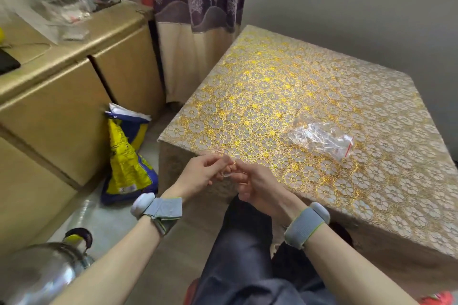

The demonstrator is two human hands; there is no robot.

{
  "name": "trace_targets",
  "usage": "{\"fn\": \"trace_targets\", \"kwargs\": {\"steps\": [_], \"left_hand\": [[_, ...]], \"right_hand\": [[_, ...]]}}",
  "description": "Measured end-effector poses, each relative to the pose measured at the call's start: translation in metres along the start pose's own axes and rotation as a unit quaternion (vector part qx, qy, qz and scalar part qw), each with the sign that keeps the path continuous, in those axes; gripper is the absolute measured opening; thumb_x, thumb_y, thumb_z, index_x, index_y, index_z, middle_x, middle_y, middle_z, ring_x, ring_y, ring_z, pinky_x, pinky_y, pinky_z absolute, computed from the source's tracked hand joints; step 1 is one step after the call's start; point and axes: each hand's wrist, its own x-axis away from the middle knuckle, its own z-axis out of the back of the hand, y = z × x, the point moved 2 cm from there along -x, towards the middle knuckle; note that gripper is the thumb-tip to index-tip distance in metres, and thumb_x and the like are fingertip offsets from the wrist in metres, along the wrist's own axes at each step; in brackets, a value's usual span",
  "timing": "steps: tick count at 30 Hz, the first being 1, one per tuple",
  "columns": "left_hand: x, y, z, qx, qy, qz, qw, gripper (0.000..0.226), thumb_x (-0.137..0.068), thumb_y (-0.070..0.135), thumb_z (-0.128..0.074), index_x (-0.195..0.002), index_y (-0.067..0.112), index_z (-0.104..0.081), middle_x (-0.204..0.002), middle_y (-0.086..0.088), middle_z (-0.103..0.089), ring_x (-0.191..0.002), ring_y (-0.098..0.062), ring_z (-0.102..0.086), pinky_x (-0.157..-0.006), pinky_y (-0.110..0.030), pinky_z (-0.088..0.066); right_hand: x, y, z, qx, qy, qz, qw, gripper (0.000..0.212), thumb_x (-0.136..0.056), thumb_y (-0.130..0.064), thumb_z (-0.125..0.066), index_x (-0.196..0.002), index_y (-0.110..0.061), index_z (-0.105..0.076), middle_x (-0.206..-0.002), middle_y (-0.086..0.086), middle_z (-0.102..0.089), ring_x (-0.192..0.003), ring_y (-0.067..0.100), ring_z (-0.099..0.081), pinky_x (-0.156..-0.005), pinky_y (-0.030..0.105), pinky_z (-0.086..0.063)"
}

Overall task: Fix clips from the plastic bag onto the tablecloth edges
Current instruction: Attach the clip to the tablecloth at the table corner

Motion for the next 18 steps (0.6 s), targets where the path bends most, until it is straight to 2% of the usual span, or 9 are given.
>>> {"fn": "trace_targets", "kwargs": {"steps": [3,6,11,14,16,18], "left_hand": [[0.007,-0.010,0.011,0.019,-0.005,0.003,1.000,0.027,-0.094,0.037,-0.058,-0.094,0.016,-0.075,-0.075,0.009,-0.066,-0.063,-0.002,-0.053,-0.054,-0.013,-0.037],[0.010,-0.019,0.027,0.006,-0.007,0.001,1.000,0.024,-0.096,0.034,-0.056,-0.097,0.020,-0.075,-0.077,0.009,-0.067,-0.064,-0.001,-0.051,-0.051,-0.010,-0.036],[0.002,-0.032,0.046,-0.004,0.015,-0.018,1.000,0.020,-0.097,0.027,-0.055,-0.091,0.024,-0.074,-0.073,0.010,-0.065,-0.056,0.003,-0.045,-0.052,-0.008,-0.035],[-0.004,-0.044,0.052,-0.037,0.025,-0.002,0.999,0.023,-0.097,0.030,-0.055,-0.083,0.026,-0.073,-0.070,0.013,-0.068,-0.062,0.000,-0.049,-0.063,-0.014,-0.039],[-0.010,-0.054,0.059,-0.043,0.041,0.007,0.998,0.028,-0.095,0.038,-0.056,-0.077,0.025,-0.074,-0.072,0.015,-0.070,-0.073,-0.002,-0.057,-0.079,-0.026,-0.043],[-0.013,-0.056,0.064,-0.049,0.052,0.006,0.997,0.031,-0.094,0.040,-0.054,-0.074,0.026,-0.073,-0.074,0.012,-0.070,-0.081,-0.006,-0.060,-0.087,-0.032,-0.042]], "right_hand": [[-0.003,0.008,-0.015,-0.031,-0.009,-0.026,0.999,0.037,-0.108,-0.027,-0.035,-0.081,-0.014,-0.057,-0.049,-0.008,-0.057,-0.032,0.001,-0.044,-0.032,0.013,-0.031],[-0.013,0.014,-0.027,-0.059,0.007,-0.029,0.998,0.032,-0.106,-0.024,-0.040,-0.080,-0.015,-0.058,-0.056,-0.009,-0.059,-0.032,0.001,-0.038,-0.033,0.015,-0.027],[-0.025,0.014,-0.046,-0.046,0.017,-0.038,0.998,0.033,-0.105,-0.024,-0.041,-0.080,-0.015,-0.059,-0.045,-0.010,-0.053,-0.031,0.002,-0.037,-0.035,0.014,-0.028],[-0.033,0.017,-0.052,-0.037,0.022,-0.039,0.998,0.031,-0.105,-0.023,-0.042,-0.081,-0.014,-0.060,-0.050,-0.011,-0.055,-0.030,0.002,-0.041,-0.032,0.014,-0.030],[-0.040,0.019,-0.058,-0.024,0.031,-0.030,0.999,0.025,-0.102,-0.023,-0.049,-0.082,-0.013,-0.060,-0.051,-0.010,-0.052,-0.032,0.002,-0.038,-0.034,0.015,-0.028],[-0.048,0.020,-0.064,-0.006,0.042,-0.016,0.999,0.023,-0.099,-0.019,-0.053,-0.079,-0.011,-0.060,-0.052,-0.008,-0.049,-0.032,0.002,-0.037,-0.036,0.016,-0.029]]}}
